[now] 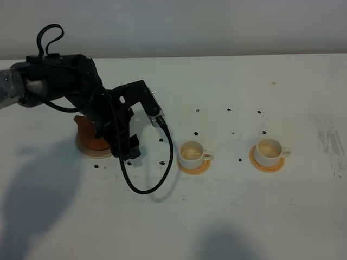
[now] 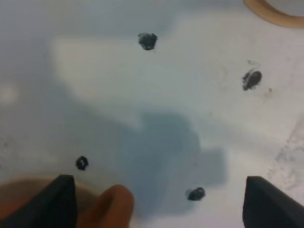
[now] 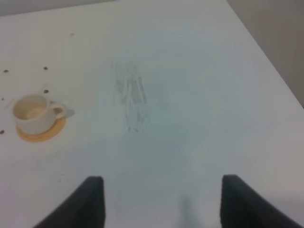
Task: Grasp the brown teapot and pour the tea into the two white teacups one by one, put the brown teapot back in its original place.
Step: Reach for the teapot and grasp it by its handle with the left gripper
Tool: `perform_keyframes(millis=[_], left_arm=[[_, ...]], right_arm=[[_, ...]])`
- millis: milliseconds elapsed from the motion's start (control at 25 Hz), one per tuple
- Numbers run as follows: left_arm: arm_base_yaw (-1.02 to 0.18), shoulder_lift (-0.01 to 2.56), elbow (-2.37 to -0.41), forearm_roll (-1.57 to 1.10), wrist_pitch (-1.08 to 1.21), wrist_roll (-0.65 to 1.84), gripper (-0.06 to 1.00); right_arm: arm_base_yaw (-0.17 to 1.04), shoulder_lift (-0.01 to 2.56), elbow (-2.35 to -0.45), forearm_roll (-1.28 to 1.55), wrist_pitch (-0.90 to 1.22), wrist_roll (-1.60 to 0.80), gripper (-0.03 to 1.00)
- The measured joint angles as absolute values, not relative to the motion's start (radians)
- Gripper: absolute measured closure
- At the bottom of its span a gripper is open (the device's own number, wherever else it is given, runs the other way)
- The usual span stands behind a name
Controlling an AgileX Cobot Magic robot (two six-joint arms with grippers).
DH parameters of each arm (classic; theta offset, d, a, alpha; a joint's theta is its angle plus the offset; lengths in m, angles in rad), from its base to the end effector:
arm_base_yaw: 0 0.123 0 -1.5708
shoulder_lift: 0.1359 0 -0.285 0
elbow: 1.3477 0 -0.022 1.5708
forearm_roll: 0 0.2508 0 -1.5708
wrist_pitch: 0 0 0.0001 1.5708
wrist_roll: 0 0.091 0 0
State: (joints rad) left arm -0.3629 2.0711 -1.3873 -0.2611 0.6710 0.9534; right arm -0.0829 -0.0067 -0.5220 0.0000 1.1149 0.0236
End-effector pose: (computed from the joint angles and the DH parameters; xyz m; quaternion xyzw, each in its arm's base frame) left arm 0.3849 -0.1618 0.1442 0.5294 0.8296 -0.0477 0.1710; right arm -0.0107 0.0009 0.2789 0.0458 0.8586 -0.0151 0.5104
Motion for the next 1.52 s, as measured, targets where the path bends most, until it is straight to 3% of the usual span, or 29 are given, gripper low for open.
perform_keyframes(millis=[1520], left_arm=[[-0.287,2.044,-1.387,-0.253,0.913,0.952,0.27]], right_arm=[[-0.083,-0.007,-0.522,0.000,1.115,0.024,0.46]])
